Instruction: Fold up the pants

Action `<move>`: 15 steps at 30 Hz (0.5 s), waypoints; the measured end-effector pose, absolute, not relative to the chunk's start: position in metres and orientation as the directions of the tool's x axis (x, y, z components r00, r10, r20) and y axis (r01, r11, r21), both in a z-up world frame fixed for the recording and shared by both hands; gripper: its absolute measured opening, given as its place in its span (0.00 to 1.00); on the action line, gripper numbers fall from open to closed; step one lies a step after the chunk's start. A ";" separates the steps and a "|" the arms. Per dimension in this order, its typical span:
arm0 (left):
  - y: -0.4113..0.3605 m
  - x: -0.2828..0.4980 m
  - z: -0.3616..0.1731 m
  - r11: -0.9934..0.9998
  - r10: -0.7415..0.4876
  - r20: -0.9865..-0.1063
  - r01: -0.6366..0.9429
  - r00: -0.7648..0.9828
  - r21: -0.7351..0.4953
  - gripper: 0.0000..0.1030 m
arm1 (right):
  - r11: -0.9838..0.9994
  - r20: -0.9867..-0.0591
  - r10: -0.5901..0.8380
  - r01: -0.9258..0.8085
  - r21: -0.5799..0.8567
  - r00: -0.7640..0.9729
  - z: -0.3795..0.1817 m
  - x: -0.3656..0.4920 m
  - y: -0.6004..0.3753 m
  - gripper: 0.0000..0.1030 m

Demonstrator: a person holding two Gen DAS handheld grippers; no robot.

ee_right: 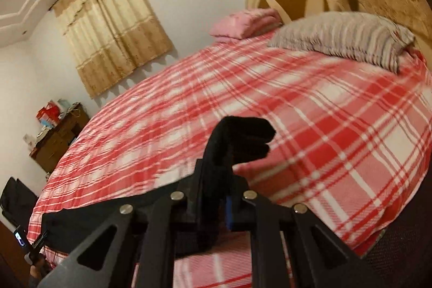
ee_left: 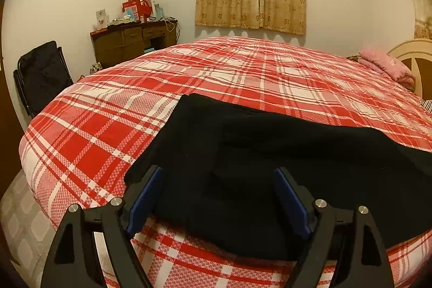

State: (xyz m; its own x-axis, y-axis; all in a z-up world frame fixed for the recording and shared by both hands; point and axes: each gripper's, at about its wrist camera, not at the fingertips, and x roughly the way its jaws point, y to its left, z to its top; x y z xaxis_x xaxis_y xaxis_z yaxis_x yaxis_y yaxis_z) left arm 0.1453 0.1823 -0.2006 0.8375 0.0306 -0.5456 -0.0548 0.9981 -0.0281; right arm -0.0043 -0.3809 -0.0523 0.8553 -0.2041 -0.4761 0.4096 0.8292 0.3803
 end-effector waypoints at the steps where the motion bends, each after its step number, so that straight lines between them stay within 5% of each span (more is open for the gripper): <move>1: 0.183 0.145 -0.200 0.998 0.028 -0.547 -0.055 0.837 -0.032 0.82 | 0.839 -0.463 -0.191 0.389 0.381 0.865 -0.048 -0.001 -0.375 0.15; 15: 0.181 0.149 -0.199 0.999 0.030 -0.565 -0.049 0.825 -0.019 0.82 | 0.928 -0.415 -0.044 0.192 0.320 0.909 -0.030 0.044 -0.309 0.14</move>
